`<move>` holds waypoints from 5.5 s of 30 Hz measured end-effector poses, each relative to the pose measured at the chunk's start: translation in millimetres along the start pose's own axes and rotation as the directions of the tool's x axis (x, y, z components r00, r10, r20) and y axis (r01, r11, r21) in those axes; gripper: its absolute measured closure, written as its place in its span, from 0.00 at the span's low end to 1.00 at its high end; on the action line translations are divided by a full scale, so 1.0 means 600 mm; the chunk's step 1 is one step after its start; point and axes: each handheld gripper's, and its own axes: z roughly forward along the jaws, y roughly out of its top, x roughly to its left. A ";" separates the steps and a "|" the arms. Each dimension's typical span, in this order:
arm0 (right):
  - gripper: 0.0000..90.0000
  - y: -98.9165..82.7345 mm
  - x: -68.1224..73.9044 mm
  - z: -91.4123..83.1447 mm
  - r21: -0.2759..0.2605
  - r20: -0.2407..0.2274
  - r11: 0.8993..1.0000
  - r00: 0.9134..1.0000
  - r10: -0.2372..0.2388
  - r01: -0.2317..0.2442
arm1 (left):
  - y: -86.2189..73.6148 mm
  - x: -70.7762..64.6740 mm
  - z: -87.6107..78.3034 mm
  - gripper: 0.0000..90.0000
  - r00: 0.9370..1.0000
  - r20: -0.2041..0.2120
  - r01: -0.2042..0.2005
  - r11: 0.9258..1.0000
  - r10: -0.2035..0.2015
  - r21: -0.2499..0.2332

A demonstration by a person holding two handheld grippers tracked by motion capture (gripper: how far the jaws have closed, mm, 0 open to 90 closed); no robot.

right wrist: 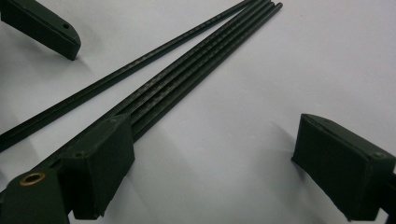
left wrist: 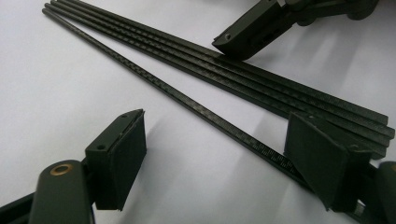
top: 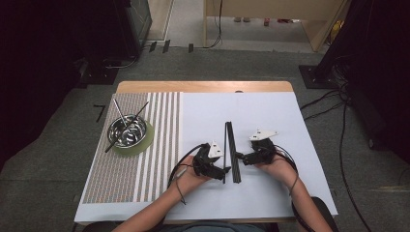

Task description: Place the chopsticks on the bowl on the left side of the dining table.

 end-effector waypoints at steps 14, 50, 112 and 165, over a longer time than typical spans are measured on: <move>0.13 0.000 0.000 0.000 0.000 0.000 1.000 1.000 0.004 -0.004 | -0.002 0.015 -0.019 0.53 1.000 -0.013 0.026 0.999 -0.025 0.024; 0.13 0.000 0.001 0.000 0.000 0.000 1.000 1.000 0.007 -0.007 | -0.007 0.076 -0.057 0.90 0.976 -0.021 0.216 0.967 -0.215 0.136; 0.13 0.000 0.001 0.000 0.001 0.000 1.000 1.000 0.005 -0.005 | -0.013 0.120 -0.053 0.97 0.966 -0.137 0.230 0.972 -0.221 0.048; 0.13 0.000 0.000 0.000 -0.003 -0.001 1.000 1.000 0.004 -0.004 | -0.019 0.174 -0.189 0.97 0.953 -0.082 0.294 0.955 -0.291 0.030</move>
